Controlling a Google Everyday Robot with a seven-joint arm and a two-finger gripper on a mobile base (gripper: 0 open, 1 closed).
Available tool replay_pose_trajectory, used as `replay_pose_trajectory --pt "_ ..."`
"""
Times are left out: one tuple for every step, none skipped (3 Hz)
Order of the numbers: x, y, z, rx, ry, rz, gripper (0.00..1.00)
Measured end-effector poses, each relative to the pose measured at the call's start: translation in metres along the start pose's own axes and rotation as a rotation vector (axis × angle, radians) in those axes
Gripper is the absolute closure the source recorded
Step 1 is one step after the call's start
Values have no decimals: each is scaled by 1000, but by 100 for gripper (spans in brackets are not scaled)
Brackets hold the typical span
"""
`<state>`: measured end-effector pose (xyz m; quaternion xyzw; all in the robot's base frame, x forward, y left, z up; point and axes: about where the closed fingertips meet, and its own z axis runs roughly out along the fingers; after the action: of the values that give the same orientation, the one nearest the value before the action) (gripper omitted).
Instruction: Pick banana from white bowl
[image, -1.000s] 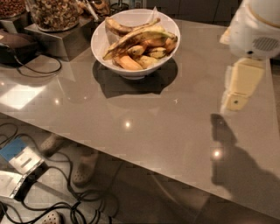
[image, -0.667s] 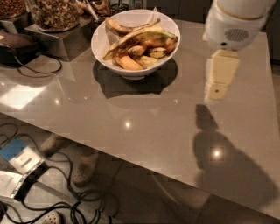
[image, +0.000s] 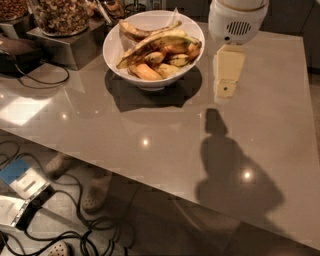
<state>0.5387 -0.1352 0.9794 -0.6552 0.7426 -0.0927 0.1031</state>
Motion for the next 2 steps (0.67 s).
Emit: replay_pose_trajectory --pt "-28 -33 0 4 -63 -27 0" --pt "-34 -40 -3 34 -84 -25 0"
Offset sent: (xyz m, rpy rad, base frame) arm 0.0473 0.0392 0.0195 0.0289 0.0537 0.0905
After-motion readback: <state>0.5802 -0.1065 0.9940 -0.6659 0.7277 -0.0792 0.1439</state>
